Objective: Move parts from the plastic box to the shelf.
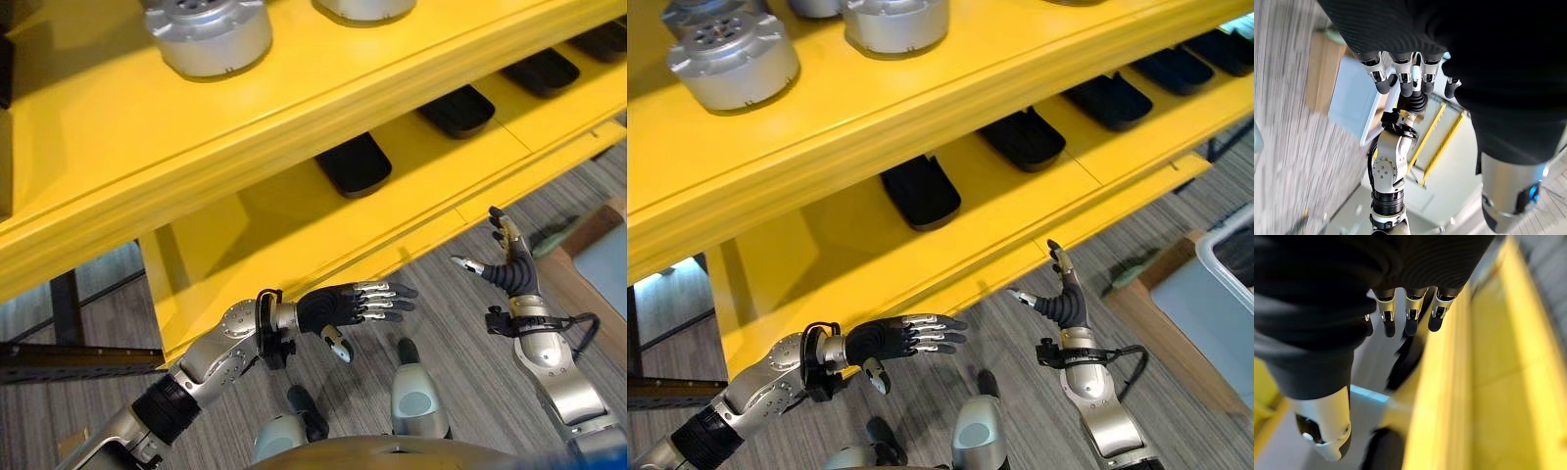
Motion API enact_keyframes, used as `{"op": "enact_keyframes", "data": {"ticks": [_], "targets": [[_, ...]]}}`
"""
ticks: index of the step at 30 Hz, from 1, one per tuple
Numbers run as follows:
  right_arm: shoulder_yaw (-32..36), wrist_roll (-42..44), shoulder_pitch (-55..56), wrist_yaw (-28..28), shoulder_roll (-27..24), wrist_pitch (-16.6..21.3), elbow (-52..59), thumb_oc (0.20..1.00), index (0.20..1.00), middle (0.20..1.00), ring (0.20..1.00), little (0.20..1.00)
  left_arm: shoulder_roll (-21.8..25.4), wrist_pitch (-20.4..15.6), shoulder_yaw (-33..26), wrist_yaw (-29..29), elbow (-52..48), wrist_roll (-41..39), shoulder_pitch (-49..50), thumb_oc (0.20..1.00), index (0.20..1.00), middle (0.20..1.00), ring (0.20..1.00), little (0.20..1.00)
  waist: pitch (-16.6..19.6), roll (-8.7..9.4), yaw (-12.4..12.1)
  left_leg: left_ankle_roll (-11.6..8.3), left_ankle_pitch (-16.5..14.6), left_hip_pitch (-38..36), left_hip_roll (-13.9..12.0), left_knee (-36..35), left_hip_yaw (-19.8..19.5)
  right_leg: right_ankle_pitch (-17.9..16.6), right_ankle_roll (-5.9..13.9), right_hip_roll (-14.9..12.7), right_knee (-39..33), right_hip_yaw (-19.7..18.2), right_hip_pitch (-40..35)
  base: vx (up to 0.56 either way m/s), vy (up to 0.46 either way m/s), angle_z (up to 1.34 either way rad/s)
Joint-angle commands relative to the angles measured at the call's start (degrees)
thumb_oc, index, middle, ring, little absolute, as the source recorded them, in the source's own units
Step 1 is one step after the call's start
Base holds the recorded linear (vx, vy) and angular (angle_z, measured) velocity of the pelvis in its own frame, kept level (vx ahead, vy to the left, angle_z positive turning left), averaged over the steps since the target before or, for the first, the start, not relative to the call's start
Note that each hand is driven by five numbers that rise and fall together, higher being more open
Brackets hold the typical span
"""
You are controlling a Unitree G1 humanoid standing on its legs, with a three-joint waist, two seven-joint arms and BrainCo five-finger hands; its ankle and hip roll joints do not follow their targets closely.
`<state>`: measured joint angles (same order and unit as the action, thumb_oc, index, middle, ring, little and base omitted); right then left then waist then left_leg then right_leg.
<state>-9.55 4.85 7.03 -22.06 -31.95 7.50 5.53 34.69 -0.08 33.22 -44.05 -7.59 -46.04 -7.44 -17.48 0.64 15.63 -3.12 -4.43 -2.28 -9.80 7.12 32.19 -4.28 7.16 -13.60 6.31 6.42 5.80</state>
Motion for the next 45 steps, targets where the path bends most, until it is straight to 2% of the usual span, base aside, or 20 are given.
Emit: {"op": "enact_keyframes", "data": {"ticks": [1, 4, 8, 10, 14, 15, 17, 20, 22, 23, 24, 25, 26, 28, 31, 34, 38, 40, 43, 45], "targets": [[0.5, -2.1, -4.9, 1.0, 0.2, 0.8, 3.6, 1.000, 1.000, 1.000, 1.000, 1.000, -3.8, -2.9, -2.0, 4.0, 1.6, 4.0, 3.7, 1.000, 1.000, 1.000, 1.000, 1.000, -2.2, -0.31, -1.1, 3.21, -2.6, -3.4, -2.1, 2.7, 5.3, 1.1, 4.76, -5.5, 9.5, 7.4, 1.1, -0.08, -0.071, -1.55], [0.1, -0.4, -6.1, -2.5, -0.1, -1.7, 2.4, 1.000, 1.000, 1.000, 1.000, 1.000, -2.9, -2.5, -4.1, 4.1, 1.8, 3.9, 7.5, 1.000, 1.000, 1.000, 1.000, 1.000, -1.9, -0.58, -4.0, 3.12, -1.3, -2.2, -3.4, 3.2, 5.5, 6.7, 1.96, -3.3, 14.4, 11.1, 0.8, -0.07, -0.195, -1.05], [-0.4, -6.3, -6.6, -6.6, -1.0, -2.8, 0.9, 1.000, 1.000, 1.000, 1.000, 1.000, -3.2, -2.7, -6.0, 4.3, 2.9, 3.5, 9.8, 1.000, 1.000, 1.000, 1.000, 1.000, -1.7, 0.35, -5.0, 1.14, -0.2, -1.3, -5.5, 4.7, 5.1, 8.1, 0.80, -0.6, 9.4, 12.7, -1.7, -0.02, -0.351, -0.31], [-0.2, -6.4, -6.4, -8.8, -1.7, -5.3, 1.4, 1.000, 1.000, 1.000, 1.000, 1.000, -3.5, -3.9, -6.7, 7.9, 3.2, 4.6, 10.4, 1.000, 1.000, 1.000, 1.000, 1.000, -1.3, 0.39, -4.9, 0.53, 0.4, -1.4, -6.2, 4.2, 5.1, 8.9, 0.27, 0.2, 8.9, 13.0, -2.3, 0.01, -0.357, -0.19], [1.9, -8.7, -5.0, -12.7, -1.4, -5.6, -1.3, 1.000, 1.000, 1.000, 1.000, 1.000, -5.0, -5.2, -7.0, 11.0, 4.0, 5.4, 9.8, 1.000, 1.000, 1.000, 1.000, 1.000, -0.5, 0.78, -4.1, -0.03, 0.9, -2.0, -7.9, 4.2, 5.2, 10.1, -1.45, 1.8, 9.0, 13.3, -3.2, 0.05, -0.420, -0.24], [2.7, -10.0, -4.4, -13.9, -2.1, -5.5, -3.4, 1.000, 1.000, 1.000, 1.000, 1.000, -5.6, -6.4, -6.7, 13.2, 3.5, 4.1, 9.3, 1.000, 1.000, 1.000, 1.000, 1.000, -0.5, 0.76, -2.8, -0.97, 2.4, -2.5, -10.3, 4.8, 6.0, 11.6, -3.04, 3.0, 10.5, 13.1, -2.8, 0.10, -0.564, -0.17], [2.9, -10.4, -4.3, -14.5, -2.3, -5.7, -4.8, 1.000, 1.000, 1.000, 1.000, 1.000, -6.2, -7.2, -6.3, 15.0, 3.8, 3.9, 8.8, 1.000, 1.000, 1.000, 1.000, 1.000, -0.5, 0.61, -2.3, -1.75, 3.6, -2.8, -11.7, 5.2, 6.4, 12.2, -3.81, 3.6, 11.1, 13.0, -2.5, 0.07, -0.430, -0.30], [3.2, -11.1, -4.7, -16.0, -3.4, -3.9, -8.5, 1.000, 1.000, 1.000, 1.000, 1.000, -8.0, -8.4, -5.8, 19.4, 4.7, 1.1, 7.3, 1.000, 1.000, 1.000, 1.000, 1.000, -0.3, 0.09, -1.1, -4.62, 8.4, -4.1, -14.8, 4.3, 7.0, 13.7, -5.81, 6.0, 12.0, 12.4, -1.2, 0.05, -0.408, -0.49], [3.3, -10.2, -5.0, -16.4, -3.4, -2.9, -10.0, 1.000, 1.000, 1.000, 1.000, 1.000, -9.1, -9.9, -6.1, 21.0, 5.9, 0.8, 7.0, 1.000, 1.000, 1.000, 1.000, 1.000, 0.1, 0.05, -0.8, -6.28, 11.5, -4.7, -15.8, 3.1, 4.9, 14.2, -6.71, 7.8, 12.5, 11.4, 0.2, 0.03, -0.465, -0.41], [3.2, -10.4, -5.1, -16.2, -3.4, -2.6, -10.5, 1.000, 1.000, 1.000, 1.000, 1.000, -9.3, -10.0, -6.2, 21.5, 6.2, 0.8, 7.0, 1.000, 1.000, 1.000, 1.000, 1.000, 0.3, 0.09, -0.9, -6.34, 11.3, -4.9, -15.5, 2.7, 3.8, 14.1, -6.74, 8.0, 12.4, 11.1, 0.5, 0.01, -0.466, -0.77], [2.1, -11.3, -5.6, -16.0, -3.2, -1.0, -11.7, 1.000, 1.000, 1.000, 1.000, 1.000, -9.8, -11.6, -6.7, 23.5, 7.4, 1.5, 7.1, 1.000, 1.000, 1.000, 1.000, 1.000, 0.8, 0.02, -1.8, -6.68, 11.6, -4.1, -13.9, 2.1, -1.2, 13.5, -6.66, 9.0, 11.1, 9.4, 0.8, 0.04, -0.397, -0.85], [1.2, -11.3, -5.9, -15.8, -2.8, 0.0, -12.6, 1.000, 1.000, 1.000, 1.000, 1.000, -10.1, -12.6, -7.3, 25.0, 8.0, 1.6, 7.4, 1.000, 1.000, 1.000, 1.000, 1.000, 1.0, -0.06, -2.8, -5.96, 9.9, -2.7, -11.0, 3.8, -4.7, 13.0, -6.86, 10.0, 9.1, 8.4, -0.2, 0.05, -0.378, -0.87], [0.9, -10.6, -5.9, -16.0, -2.6, 0.3, -13.1, 1.000, 1.000, 1.000, 1.000, 1.000, -10.3, -12.6, -7.6, 25.4, 8.2, 1.6, 7.6, 1.000, 1.000, 1.000, 1.000, 1.000, 1.1, -0.14, -3.0, -5.45, 8.5, -2.3, -9.7, 4.6, -5.0, 12.4, -6.76, 10.2, 7.6, 8.4, -0.9, 0.08, -0.428, -1.31], [-0.6, -9.0, -6.8, -19.8, 1.4, 1.7, -16.3, 1.000, 1.000, 1.000, 1.000, 1.000, -10.0, -11.1, -9.9, 23.5, 9.1, 2.4, 8.7, 1.000, 1.000, 1.000, 1.000, 1.000, 2.6, -1.44, -4.0, -2.38, 4.1, 0.4, -1.7, 8.4, -4.7, 8.0, -5.40, 10.5, -1.9, 7.5, -5.8, 0.11, -0.386, -1.02], [-1.4, -9.0, -7.4, -21.2, 3.3, 1.3, -16.4, 1.000, 1.000, 1.000, 1.000, 1.000, -9.8, -10.5, -11.0, 23.1, 9.7, 2.3, 9.3, 1.000, 1.000, 1.000, 1.000, 1.000, 3.2, -2.23, -4.4, -0.35, 1.3, 0.2, 1.6, 6.1, -5.6, 6.9, -4.56, 10.5, -3.7, 6.5, -6.6, 0.08, -0.092, -0.33], [-2.7, -9.5, -7.0, -21.7, 4.8, 0.2, -16.1, 1.000, 1.000, 1.000, 1.000, 1.000, -9.9, -11.3, -11.6, 22.6, 10.6, 2.1, 10.0, 1.000, 1.000, 1.000, 1.000, 1.000, 3.7, -3.02, -5.1, 0.83, 0.8, 0.5, 4.7, 0.3, -7.1, 6.2, -3.82, 10.9, -5.4, 5.2, -7.9, 0.13, -0.017, 0.03], [-2.7, -9.4, -4.1, -20.9, 4.2, -0.3, -13.9, 1.000, 1.000, 1.000, 1.000, 1.000, -10.1, -10.9, -12.3, 20.5, 9.8, 1.1, 11.0, 1.000, 1.000, 1.000, 1.000, 1.000, 3.6, -3.49, -5.8, 0.13, 5.7, 3.2, 6.6, -5.5, -8.5, 5.7, -3.74, 12.1, -7.9, 3.6, -10.6, 0.18, 0.014, -0.31], [-2.8, -9.1, -3.3, -19.5, 3.3, -0.5, -12.7, 1.000, 1.000, 1.000, 1.000, 1.000, -9.9, -10.4, -12.6, 20.8, 9.2, 0.9, 11.2, 1.000, 1.000, 1.000, 1.000, 1.000, 3.2, -3.28, -6.5, 0.13, 9.0, 5.9, 6.0, -6.2, -9.4, 5.1, -4.65, 13.0, -8.0, 2.7, -10.8, 0.14, -0.020, -0.45], [-3.3, -9.0, -2.7, -18.4, 2.3, -0.5, -11.9, 1.000, 1.000, 1.000, 1.000, 1.000, -10.1, -10.0, -13.0, 20.4, 9.0, 0.5, 11.7, 1.000, 1.000, 1.000, 1.000, 1.000, 3.1, -2.82, -7.5, 0.13, 9.7, 7.5, 5.6, -5.7, -13.2, 6.0, -5.38, 13.5, -7.1, 0.6, -11.0, 0.18, 0.024, -0.80], [-3.0, -7.3, -2.0, -17.2, 1.4, -1.0, -11.1, 1.000, 1.000, 1.000, 1.000, 1.000, -10.6, -10.5, -13.4, 19.6, 10.0, 0.9, 12.1, 1.000, 1.000, 1.000, 1.000, 1.000, 3.2, -1.74, -7.5, -0.07, 8.9, 6.8, 4.2, -4.8, -13.8, 6.9, -5.68, 13.7, -6.2, 0.4, -11.1, 0.27, 0.063, -1.18]]}}
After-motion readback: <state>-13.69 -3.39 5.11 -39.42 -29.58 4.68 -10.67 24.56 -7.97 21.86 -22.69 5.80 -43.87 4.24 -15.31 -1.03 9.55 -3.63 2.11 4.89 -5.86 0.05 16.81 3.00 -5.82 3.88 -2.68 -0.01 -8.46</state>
